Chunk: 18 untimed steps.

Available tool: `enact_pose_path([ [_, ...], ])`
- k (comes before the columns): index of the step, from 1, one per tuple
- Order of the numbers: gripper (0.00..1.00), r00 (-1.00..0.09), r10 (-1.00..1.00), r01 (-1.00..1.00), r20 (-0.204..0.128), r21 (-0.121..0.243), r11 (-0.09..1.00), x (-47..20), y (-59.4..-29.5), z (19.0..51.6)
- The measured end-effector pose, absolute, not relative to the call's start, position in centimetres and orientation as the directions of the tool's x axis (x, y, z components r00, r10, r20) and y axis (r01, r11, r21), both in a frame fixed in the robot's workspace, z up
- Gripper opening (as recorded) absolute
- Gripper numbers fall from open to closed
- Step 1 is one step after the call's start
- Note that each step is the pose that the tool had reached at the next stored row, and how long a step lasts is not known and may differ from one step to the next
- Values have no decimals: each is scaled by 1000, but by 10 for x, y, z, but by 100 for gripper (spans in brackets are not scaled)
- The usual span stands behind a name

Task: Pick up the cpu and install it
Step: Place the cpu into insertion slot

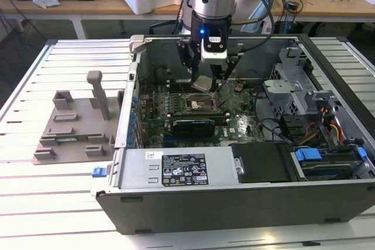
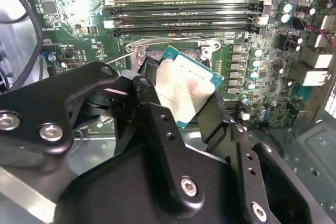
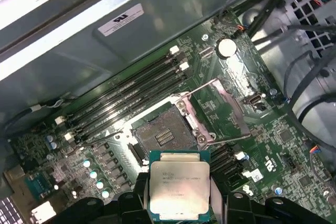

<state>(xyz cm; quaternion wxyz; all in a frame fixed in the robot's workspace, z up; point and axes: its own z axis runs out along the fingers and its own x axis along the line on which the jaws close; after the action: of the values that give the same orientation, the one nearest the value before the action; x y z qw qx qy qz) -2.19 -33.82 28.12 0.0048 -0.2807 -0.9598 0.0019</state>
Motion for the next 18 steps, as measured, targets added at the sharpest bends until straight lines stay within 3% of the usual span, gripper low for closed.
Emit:
enact_pose_path([
  [18, 55, -714, 700, 700, 6, -9, 714, -22, -338, 281],
])
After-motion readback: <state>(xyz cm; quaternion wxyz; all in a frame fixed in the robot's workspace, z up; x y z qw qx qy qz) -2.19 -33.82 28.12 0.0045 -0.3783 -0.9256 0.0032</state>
